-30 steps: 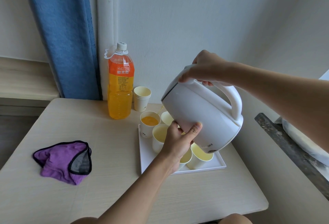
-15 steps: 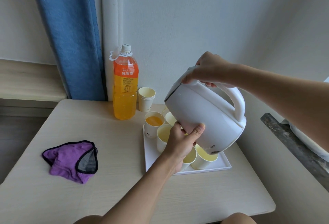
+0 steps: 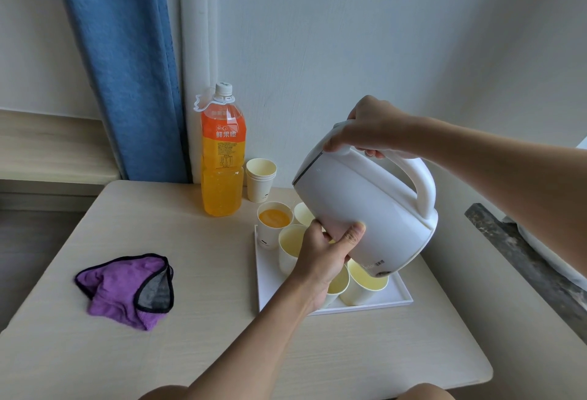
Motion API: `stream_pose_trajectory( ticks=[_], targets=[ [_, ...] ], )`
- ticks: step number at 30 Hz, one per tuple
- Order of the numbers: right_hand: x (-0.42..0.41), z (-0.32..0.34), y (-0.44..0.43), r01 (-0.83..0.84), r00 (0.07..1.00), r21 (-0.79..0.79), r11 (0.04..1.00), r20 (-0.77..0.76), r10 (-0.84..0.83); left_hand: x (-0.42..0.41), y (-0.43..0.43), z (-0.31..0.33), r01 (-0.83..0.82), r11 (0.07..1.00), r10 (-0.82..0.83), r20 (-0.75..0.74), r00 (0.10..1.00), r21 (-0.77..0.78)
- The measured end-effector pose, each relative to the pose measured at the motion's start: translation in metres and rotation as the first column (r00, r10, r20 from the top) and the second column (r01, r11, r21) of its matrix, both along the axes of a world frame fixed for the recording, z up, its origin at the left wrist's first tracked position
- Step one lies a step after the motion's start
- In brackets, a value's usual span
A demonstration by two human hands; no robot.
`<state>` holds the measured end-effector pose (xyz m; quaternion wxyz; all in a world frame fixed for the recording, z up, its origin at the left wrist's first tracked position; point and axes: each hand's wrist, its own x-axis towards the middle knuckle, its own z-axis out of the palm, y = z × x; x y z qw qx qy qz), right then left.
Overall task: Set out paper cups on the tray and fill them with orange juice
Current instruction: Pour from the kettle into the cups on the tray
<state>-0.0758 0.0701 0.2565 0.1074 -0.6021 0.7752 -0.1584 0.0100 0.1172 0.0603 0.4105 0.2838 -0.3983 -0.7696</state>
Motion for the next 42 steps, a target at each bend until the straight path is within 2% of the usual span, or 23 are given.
stream_pose_trajectory(
  ticks=[15, 22, 25, 42],
  targets=[
    [-0.001, 0.0, -0.003, 0.003, 1.0, -0.012, 1.0, 0.008, -0.003, -0.001, -0.004, -0.003, -0.011, 1.0, 0.012, 0.027, 1.0, -0.014],
    [-0.021, 0.001, 0.009, -0.006, 0.976, -0.082, 0.997, 0.218, 0.023, 0.003, -0.02, -0.005, -0.094, 0.984, 0.112, 0.116, 0.987, -0.154],
    [-0.028, 0.0, 0.012, 0.01, 0.967, -0.098, 0.995, 0.256, 0.015, 0.003, -0.022, -0.005, -0.086, 0.981, 0.108, 0.115, 0.988, -0.176],
    [-0.043, -0.002, 0.006, 0.088, 0.991, 0.04, 0.995, 0.1, -0.092, -0.025, 0.003, 0.003, 0.068, 0.998, -0.067, 0.055, 0.996, -0.01]
  ],
)
